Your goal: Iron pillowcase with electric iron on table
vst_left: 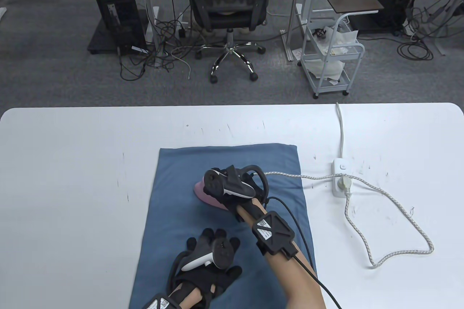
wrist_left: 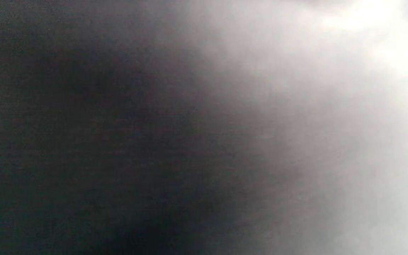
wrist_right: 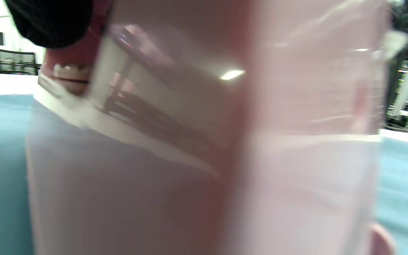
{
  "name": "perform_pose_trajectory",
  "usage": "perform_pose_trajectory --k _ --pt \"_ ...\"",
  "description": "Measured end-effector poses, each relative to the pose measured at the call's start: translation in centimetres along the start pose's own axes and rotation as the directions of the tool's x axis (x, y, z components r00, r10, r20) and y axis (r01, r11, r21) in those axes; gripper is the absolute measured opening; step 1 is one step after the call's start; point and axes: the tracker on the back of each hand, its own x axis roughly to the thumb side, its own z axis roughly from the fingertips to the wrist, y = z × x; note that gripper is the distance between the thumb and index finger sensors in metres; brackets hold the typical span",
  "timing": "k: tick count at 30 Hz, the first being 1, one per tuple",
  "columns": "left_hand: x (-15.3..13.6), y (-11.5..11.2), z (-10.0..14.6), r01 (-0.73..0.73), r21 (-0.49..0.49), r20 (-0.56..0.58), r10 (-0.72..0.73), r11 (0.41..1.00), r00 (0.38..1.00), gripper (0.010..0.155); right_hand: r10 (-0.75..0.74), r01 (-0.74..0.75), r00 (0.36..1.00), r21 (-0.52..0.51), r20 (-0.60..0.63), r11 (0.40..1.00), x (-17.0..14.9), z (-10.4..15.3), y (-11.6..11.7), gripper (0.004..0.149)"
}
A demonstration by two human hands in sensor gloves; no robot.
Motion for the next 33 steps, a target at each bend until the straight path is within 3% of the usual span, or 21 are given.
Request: perform_pose_trajectory --k 6,10,14,18,19,25,30,33 --pt "0.0 0.0 0.0 0.002 0.001 -0.001 -0.002 1.0 1.0 0.076 -0.064 0.064 0.998 0.039 -0.012 0.997 -0.7 -0.9 -0.3 0.061" --pt "0.0 0.0 0.0 0.002 0.001 -0.001 -0.002 1.0 1.0 0.076 -0.104 0.104 0.99 0.008 0.096 0.995 -0.1 1.3 -1.0 0.061" --pt "0.0 0.0 0.0 0.003 0.001 -0.001 -0.003 1.0 1.0 0.076 -0.054 0.051 0.973 0.018 0.223 0.999 1.4 4.5 -1.4 0.061" --pt "0.0 0.0 0.0 0.005 0.0 0.0 -0.005 1.0 1.0 0.076 -0.025 0.01 0.959 0.057 0.282 0.998 2.2 5.8 -1.0 0.061" --pt "0.0 0.0 0.0 0.007 0.0 0.0 -0.007 1.0 1.0 0.076 -0.005 -0.002 0.96 0.023 0.28 1.0 2.3 5.8 -1.0 0.061" --pt "0.0 0.0 0.0 0.007 0.0 0.0 -0.007 1.0 1.0 0.076 -0.017 0.015 0.967 0.011 0.254 1.0 3.8 2.7 -0.3 0.062" --pt "0.0 0.0 0.0 0.008 0.0 0.0 -0.008 1.0 1.0 0.076 -0.008 0.007 0.993 0.009 0.119 1.0 5.0 -1.9 0.2 0.062" --pt "0.0 0.0 0.0 0.007 0.0 -0.001 -0.007 1.0 1.0 0.076 0.016 -0.017 0.997 0.009 0.071 1.0 5.0 -3.2 0.3 0.062"
